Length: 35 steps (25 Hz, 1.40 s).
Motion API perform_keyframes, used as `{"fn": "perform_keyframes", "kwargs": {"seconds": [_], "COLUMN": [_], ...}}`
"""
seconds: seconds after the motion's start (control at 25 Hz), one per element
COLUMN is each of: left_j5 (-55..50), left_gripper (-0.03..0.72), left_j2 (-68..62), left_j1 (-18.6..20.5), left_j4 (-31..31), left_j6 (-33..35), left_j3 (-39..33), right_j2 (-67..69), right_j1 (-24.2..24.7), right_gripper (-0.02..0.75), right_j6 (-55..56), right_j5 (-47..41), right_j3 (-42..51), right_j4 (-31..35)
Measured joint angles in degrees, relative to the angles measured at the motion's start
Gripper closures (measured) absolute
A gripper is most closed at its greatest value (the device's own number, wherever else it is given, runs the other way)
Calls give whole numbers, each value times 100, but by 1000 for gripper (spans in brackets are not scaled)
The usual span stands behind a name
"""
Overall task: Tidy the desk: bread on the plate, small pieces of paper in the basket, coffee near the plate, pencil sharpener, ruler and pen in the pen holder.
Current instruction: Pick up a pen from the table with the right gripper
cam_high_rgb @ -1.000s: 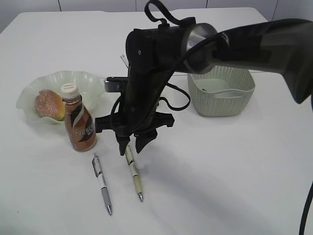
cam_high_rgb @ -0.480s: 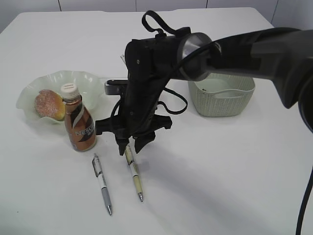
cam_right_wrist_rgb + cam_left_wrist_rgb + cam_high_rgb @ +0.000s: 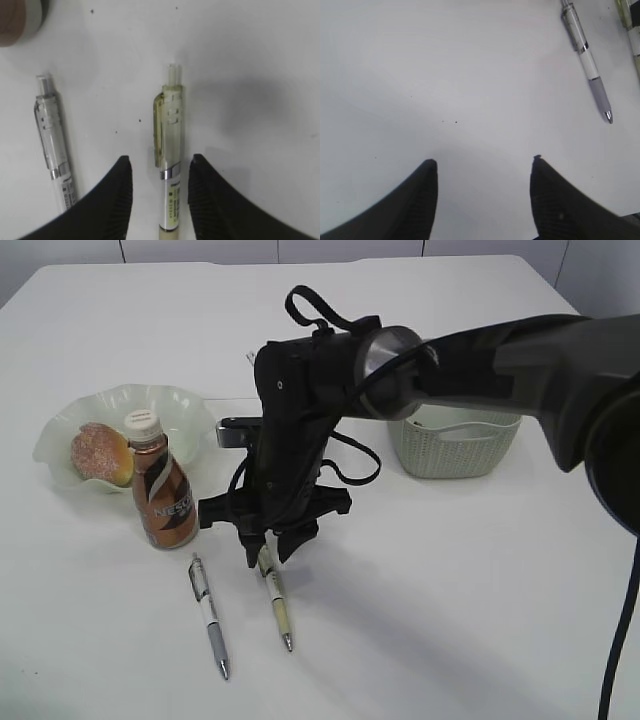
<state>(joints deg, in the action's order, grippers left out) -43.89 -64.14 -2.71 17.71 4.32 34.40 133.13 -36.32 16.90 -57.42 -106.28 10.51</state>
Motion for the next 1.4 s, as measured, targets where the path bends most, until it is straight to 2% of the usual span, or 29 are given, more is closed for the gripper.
{"fn": "perform_keyframes", "kwargs": {"seconds": [0.96,1.16,1.4], "left_j5": [144,163,163], "left_gripper": [255,255,255], "left_j2": [0,0,0], "left_j1": [0,0,0], "left_j4": [0,0,0], "left_j6": [0,0,0], "left_j3": [0,0,0], "right_j2": [281,281,281], "right_j1": [0,-77,-112], "right_gripper": [459,461,571], "right_j6": [15,99,144], "right_j5": [-18,-31,-87], "right_j3": [-49,-61,-61], "right_j4": [-13,-220,-384]}}
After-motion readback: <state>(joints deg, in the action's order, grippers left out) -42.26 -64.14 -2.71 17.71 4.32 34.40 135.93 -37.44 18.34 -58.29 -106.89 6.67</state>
